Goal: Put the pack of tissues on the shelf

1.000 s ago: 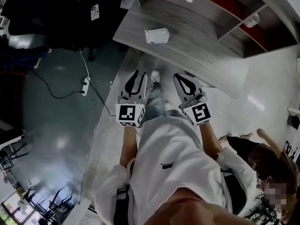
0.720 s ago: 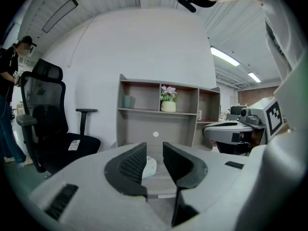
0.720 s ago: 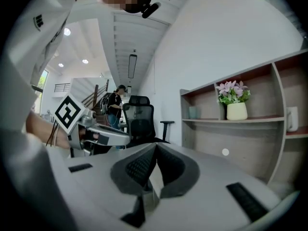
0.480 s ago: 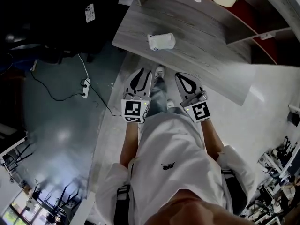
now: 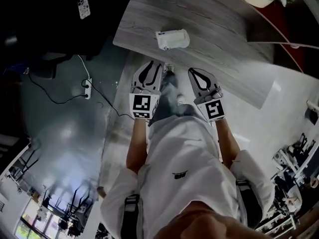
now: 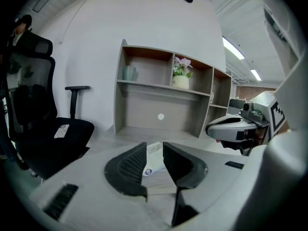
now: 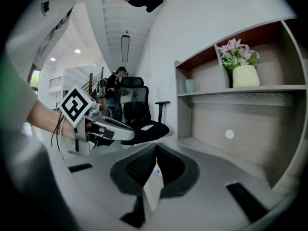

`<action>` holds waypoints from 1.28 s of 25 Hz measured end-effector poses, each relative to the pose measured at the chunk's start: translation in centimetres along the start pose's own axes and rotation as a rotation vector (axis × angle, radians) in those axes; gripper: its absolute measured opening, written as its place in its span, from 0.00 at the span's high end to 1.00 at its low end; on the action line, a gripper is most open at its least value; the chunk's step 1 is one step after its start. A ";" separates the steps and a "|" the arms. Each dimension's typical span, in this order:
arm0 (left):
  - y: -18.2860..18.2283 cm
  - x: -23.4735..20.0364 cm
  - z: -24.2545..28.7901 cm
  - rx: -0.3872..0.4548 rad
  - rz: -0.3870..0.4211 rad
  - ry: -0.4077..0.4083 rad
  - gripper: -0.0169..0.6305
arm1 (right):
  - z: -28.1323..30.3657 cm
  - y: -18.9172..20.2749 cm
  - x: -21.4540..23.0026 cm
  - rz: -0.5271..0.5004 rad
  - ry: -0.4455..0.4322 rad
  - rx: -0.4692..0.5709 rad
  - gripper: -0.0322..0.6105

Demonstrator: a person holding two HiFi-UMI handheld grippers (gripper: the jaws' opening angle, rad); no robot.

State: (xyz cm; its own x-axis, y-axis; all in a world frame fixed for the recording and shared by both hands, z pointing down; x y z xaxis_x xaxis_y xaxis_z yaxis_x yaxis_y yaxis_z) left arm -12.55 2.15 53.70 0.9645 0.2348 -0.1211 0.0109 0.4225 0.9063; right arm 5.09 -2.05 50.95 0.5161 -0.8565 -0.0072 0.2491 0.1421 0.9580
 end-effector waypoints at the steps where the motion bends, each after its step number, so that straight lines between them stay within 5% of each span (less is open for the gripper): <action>1: 0.4 -0.2 0.5 -0.011 -0.005 0.004 0.79 | 0.3 0.3 0.2 0.000 0.003 -0.005 0.91; 32: 8.5 -5.2 11.0 -0.206 -0.089 0.050 0.77 | 7.2 7.7 1.1 0.113 0.035 -0.144 0.91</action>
State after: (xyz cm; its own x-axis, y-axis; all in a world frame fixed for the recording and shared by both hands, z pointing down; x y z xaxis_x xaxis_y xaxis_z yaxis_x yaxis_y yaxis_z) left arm -14.58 -5.07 66.50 0.9477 0.2297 -0.2214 0.0362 0.6120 0.7900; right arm 1.64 -5.46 60.36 0.5750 -0.8136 0.0855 0.3011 0.3077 0.9026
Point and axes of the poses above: the fingertips, and each gripper's own axes: z forward along the fingers, x to its right, y out of its underside, the point moved 6 cm from there along -z, backward along the fingers, and after that the axes turned 4 degrees about y, right-handed, at the moved point
